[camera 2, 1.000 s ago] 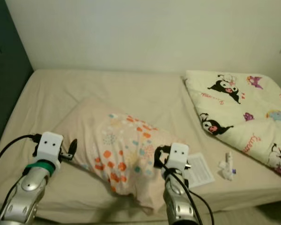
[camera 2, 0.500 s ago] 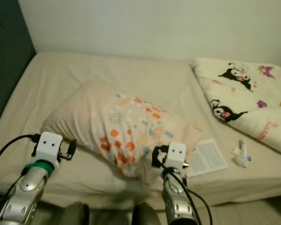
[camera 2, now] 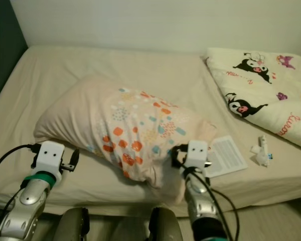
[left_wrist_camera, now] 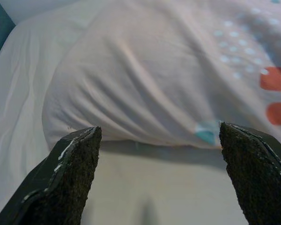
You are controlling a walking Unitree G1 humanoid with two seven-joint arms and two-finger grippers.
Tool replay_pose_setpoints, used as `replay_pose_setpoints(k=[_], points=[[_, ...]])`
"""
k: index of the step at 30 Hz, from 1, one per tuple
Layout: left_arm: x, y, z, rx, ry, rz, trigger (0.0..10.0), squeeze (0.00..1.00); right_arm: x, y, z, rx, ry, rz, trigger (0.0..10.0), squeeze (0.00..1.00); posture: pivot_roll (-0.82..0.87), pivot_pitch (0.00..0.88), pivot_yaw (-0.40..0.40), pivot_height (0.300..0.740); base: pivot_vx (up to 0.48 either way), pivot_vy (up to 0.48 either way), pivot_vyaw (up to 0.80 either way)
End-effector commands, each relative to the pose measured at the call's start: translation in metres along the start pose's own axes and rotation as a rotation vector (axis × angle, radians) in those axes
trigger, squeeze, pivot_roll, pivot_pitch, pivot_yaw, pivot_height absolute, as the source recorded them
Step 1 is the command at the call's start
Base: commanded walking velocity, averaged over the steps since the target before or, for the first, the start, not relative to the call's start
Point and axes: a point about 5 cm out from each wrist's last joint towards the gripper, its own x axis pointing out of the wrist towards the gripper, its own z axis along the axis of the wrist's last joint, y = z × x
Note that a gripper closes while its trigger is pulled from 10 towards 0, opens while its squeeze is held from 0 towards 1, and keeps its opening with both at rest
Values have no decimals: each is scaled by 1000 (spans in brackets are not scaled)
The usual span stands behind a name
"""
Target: Clean up the room
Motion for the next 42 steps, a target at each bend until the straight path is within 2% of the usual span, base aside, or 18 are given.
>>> replay_pose_setpoints(k=[1,4,5,9,10,17,18,22,23,27,30,32,33,34,35,36,38,42], points=[[0,11,-3,20,4,47,10000,0,7,-23,0,-34,46,-73,10000,0,170,43,-63,595,0,0,0],[0,15,-2,25,2,65,10000,0,10,-32,2,-57,63,-102,10000,0,170,43,-63,595,0,0,0],[1,25,1,45,-7,85,10000,0,15,-45,1,-128,129,-147,10000,0,177,53,-55,595,0,0,0],[3,31,5,69,-19,85,10000,0,15,-51,-7,-172,197,-158,10000,0,197,55,-51,595,0,0,0],[3,34,8,77,-30,83,10000,0,15,-52,-10,-178,218,-157,0,0,205,59,-51,595,0,0,0],[0,47,22,84,-77,86,10000,0,12,-56,-19,-159,261,-200,0,0,228,88,-26,595,0,0,0],[1,48,24,86,-85,84,10000,0,11,-56,-22,-166,274,-210,4157,0,229,86,-22,595,0,0,0],[2,51,26,90,-92,81,10000,0,10,-51,-26,-166,291,-206,4471,0,221,85,-10,595,0,0,0],[5,53,28,91,-92,82,10000,0,10,-36,-30,-175,314,-121,10000,0,215,78,-7,595,0,0,0],[14,58,33,105,-98,94,10000,0,9,12,-37,-238,352,143,10000,0,211,67,-6,595,0,0,0],[14,58,33,105,-98,94,10000,0,9,12,-37,-238,352,143,10000,0,211,67,-6,595,0,0,0],[17,59,35,108,-104,97,10000,0,7,26,-39,-260,362,215,10000,0,211,65,-5,595,0,0,0],[21,60,40,108,-115,101,10000,0,5,55,-36,-282,357,360,10000,0,206,66,-3,595,0,0,0],[21,60,40,108,-115,101,10000,0,5,55,-36,-282,357,360,10000,0,206,66,-3,595,0,0,0],[25,61,44,109,-125,107,10000,0,-1,85,-32,-302,349,528,10000,0,210,74,-2,595,0,0,0],[25,61,44,109,-125,107,10000,0,-1,85,-32,-302,349,528,10000,0,210,74,-2,595,0,0,0],[27,65,52,111,-148,120,10000,0,-17,142,-14,-254,316,866,10000,0,214,72,-4,595,0,0,0],[27,72,57,109,-173,146,10000,0,-34,173,10,-153,277,1093,10000,0,214,72,-4,595,0,0,0]])
